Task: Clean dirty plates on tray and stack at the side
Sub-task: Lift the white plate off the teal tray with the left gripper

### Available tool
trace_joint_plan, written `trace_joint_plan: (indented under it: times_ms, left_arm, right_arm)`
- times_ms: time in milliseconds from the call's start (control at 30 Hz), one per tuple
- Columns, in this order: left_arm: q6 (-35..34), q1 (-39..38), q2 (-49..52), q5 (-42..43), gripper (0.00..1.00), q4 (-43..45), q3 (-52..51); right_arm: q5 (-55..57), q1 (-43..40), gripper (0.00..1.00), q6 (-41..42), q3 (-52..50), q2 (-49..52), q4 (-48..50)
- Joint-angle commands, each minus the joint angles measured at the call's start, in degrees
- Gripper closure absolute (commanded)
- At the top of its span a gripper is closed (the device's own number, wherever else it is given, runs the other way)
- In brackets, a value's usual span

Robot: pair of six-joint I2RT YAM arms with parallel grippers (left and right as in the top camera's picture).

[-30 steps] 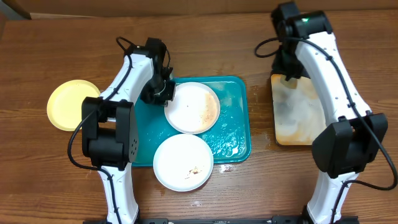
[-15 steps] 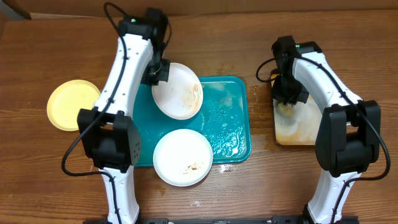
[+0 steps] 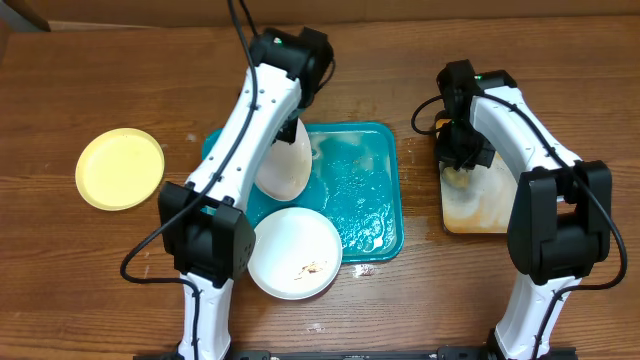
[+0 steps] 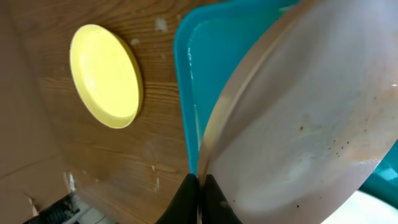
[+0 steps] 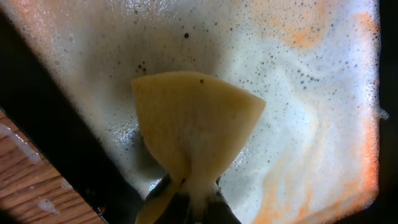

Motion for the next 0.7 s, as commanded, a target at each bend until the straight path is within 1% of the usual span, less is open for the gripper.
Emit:
trace_joint_plan:
  times_ms: [0, 167, 233, 400, 533, 667]
  left_arm:
    - [-6.1, -1.4, -2.5, -5.3, 0.96, -0.2, 1.7]
    - [-7.1, -3.2, -3.3, -9.5, 0.96, -0.2, 1.9]
    - [-7.1, -3.9, -3.8, -11.8, 0.96, -0.2, 1.9]
    - [-8.4, -6.9, -5.8, -20.1, 0.96, -0.2, 1.9]
    - [-8.3, -9.9, -7.3, -27.3, 0.96, -0.2, 1.9]
    - [-7.4, -13.3, -7.8, -32.4, 0.96, -0.2, 1.9]
  right_arm:
    - [-1.0, -1.5, 0.96, -1.1, -0.3, -0.4, 0.3]
    - [-1.4, -4.4, 0.96, -1.3, -0.5, -0.4, 0.3]
    - [-3.2, -5.3, 0.96, -2.7, -0.5, -0.4, 0.6]
    - [-5.7, -6.5, 0.96, -3.2, -0.5, -0.4, 0.6]
    - [-6.2, -6.5, 0.96, -3.7, -0.5, -0.4, 0.5]
    - [-7.2, -6.5, 0.96, -3.7, -0.5, -0.4, 0.5]
